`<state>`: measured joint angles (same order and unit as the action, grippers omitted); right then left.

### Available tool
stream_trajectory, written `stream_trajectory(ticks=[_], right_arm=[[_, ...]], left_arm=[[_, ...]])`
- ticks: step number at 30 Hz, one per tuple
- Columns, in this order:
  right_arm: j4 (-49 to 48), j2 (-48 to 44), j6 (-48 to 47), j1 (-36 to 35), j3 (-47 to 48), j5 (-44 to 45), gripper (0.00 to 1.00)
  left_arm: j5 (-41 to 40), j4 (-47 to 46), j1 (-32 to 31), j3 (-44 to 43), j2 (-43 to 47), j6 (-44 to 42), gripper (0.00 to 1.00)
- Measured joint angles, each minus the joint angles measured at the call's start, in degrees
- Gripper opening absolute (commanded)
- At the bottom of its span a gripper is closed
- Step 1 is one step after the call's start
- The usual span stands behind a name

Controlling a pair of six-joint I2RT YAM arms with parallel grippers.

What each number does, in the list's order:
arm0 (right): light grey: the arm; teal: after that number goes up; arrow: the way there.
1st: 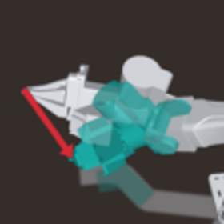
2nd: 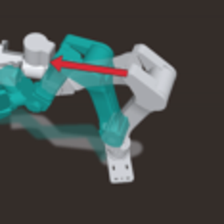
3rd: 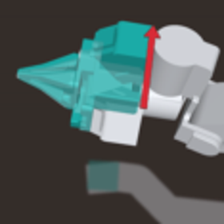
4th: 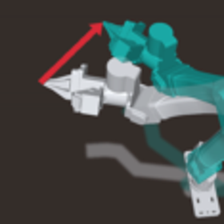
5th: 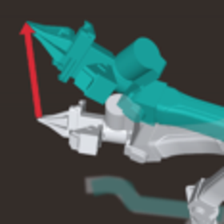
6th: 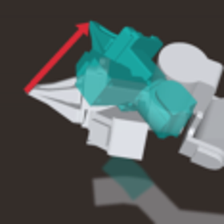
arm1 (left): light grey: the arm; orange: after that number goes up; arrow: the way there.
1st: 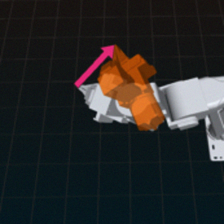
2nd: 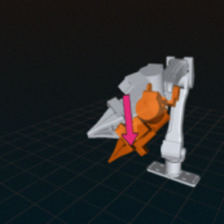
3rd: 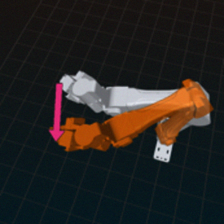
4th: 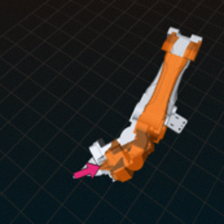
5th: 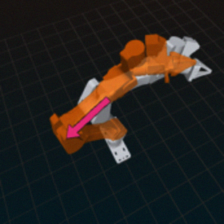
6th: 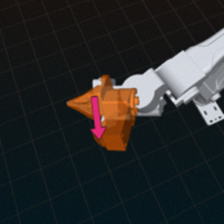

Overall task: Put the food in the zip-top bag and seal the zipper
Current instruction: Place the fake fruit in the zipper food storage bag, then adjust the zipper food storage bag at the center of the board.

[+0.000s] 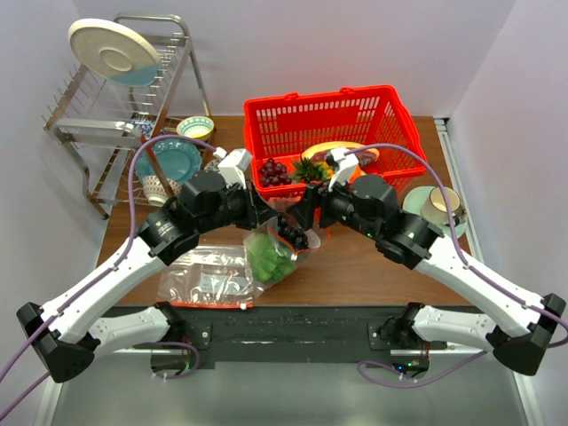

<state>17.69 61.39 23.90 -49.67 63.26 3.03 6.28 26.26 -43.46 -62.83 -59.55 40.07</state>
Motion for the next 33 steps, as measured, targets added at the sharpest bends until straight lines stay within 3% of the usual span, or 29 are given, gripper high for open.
stream_trajectory(ticks=[7,14,17,23,26,27,28,33], right_arm=[[8.96,-2.97,-1.46,-0.15,0.28,4.15,0.55],[14.03,-3.5,-1.42,-0.15,-4.37,6.97,0.51],[16.85,-3.08,-1.38,-0.15,-5.11,8.85,0.44],[19.28,-0.87,-1.05,-0.15,-5.11,10.73,0.43],[19.37,0.61,-0.72,-0.15,-5.29,9.18,0.26],[19.34,0.98,-0.57,-0.15,-5.55,8.44,0.06],[19.34,1.33,-0.44,-0.15,-5.81,7.63,0.0],[20.04,2.27,0.11,-0.15,-5.88,5.2,0.0]], left_arm=[[-0.09,0.46,0.0,0.11,0.0,-0.13,0.0],[-0.11,1.03,0.0,0.9,0.02,-0.15,0.0],[-0.09,1.22,0.0,0.92,0.07,-0.15,0.0],[-0.09,1.25,0.0,1.38,0.63,-0.15,0.0],[-0.13,1.55,0.0,1.68,0.85,-0.15,0.0],[-0.24,1.68,0.0,1.68,0.92,-0.17,0.0],[-0.35,1.7,0.0,1.68,0.98,-0.17,0.0],[-0.5,2.12,0.0,1.68,1.18,-0.17,0.0]])
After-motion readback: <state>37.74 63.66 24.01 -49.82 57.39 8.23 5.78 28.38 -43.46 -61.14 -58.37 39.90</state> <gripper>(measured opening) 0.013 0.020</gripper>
